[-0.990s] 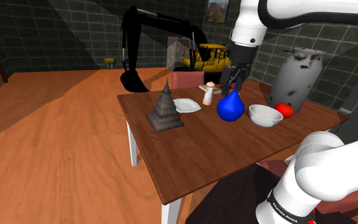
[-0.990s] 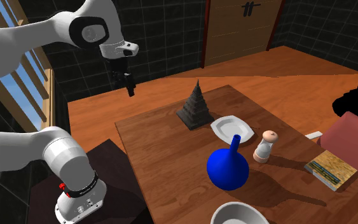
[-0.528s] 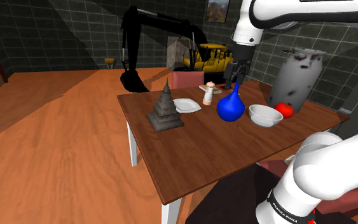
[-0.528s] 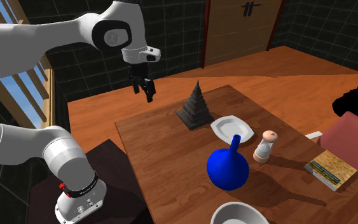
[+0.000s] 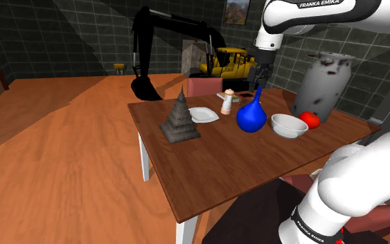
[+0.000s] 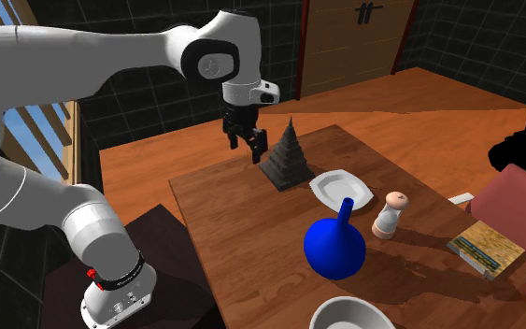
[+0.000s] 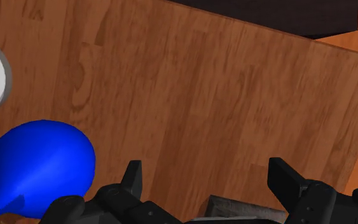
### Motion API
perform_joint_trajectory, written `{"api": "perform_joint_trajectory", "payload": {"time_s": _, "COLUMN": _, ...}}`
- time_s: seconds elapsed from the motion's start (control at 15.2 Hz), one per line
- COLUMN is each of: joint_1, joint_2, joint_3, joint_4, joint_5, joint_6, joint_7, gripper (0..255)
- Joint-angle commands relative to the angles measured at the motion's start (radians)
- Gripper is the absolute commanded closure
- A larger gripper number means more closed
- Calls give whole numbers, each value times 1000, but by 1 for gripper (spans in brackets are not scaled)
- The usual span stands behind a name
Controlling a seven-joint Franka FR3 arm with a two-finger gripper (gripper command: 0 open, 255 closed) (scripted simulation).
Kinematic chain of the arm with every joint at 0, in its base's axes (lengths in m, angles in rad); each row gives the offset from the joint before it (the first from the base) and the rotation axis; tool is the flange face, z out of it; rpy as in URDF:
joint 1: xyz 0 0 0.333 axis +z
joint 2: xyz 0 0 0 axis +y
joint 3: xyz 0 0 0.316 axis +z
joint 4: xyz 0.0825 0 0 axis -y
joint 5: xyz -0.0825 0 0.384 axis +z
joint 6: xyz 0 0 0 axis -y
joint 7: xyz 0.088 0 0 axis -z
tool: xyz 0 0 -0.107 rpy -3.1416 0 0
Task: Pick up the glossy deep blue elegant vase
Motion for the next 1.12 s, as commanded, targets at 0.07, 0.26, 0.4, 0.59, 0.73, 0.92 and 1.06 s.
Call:
{"api": "perform_joint_trajectory", "payload": {"time_s": 0.07, "joint_1": -9, "joint_2": 93, "joint_3": -53, "joint_4": 76, "joint_5": 0, "joint_6": 10, "joint_7": -64, "gripper": 0}}
{"api": "perform_joint_trajectory", "payload": {"time_s": 0.26, "joint_1": -21, "joint_2": 192, "joint_3": -108, "joint_4": 160, "joint_5": 12, "joint_6": 15, "joint_7": -134, "gripper": 0}}
{"api": "perform_joint_trajectory", "payload": {"time_s": 0.4, "joint_1": -30, "joint_2": 263, "joint_3": -143, "joint_4": 223, "joint_5": 27, "joint_6": 15, "joint_7": -183, "gripper": 0}}
{"api": "perform_joint_trajectory", "payload": {"time_s": 0.59, "joint_1": -49, "joint_2": 378, "joint_3": -192, "joint_4": 327, "joint_5": 62, "joint_6": 9, "joint_7": -259, "gripper": 0}}
{"api": "perform_joint_trajectory", "payload": {"time_s": 0.73, "joint_1": -68, "joint_2": 460, "joint_3": -220, "joint_4": 405, "joint_5": 93, "joint_6": -1, "joint_7": -311, "gripper": 0}}
{"api": "perform_joint_trajectory", "payload": {"time_s": 0.92, "joint_1": -110, "joint_2": 591, "joint_3": -254, "joint_4": 536, "joint_5": 149, "joint_6": -25, "joint_7": -388, "gripper": 0}}
{"api": "perform_joint_trajectory", "payload": {"time_s": 1.06, "joint_1": -148, "joint_2": 684, "joint_3": -268, "joint_4": 636, "joint_5": 191, "joint_6": -51, "joint_7": -437, "gripper": 0}}
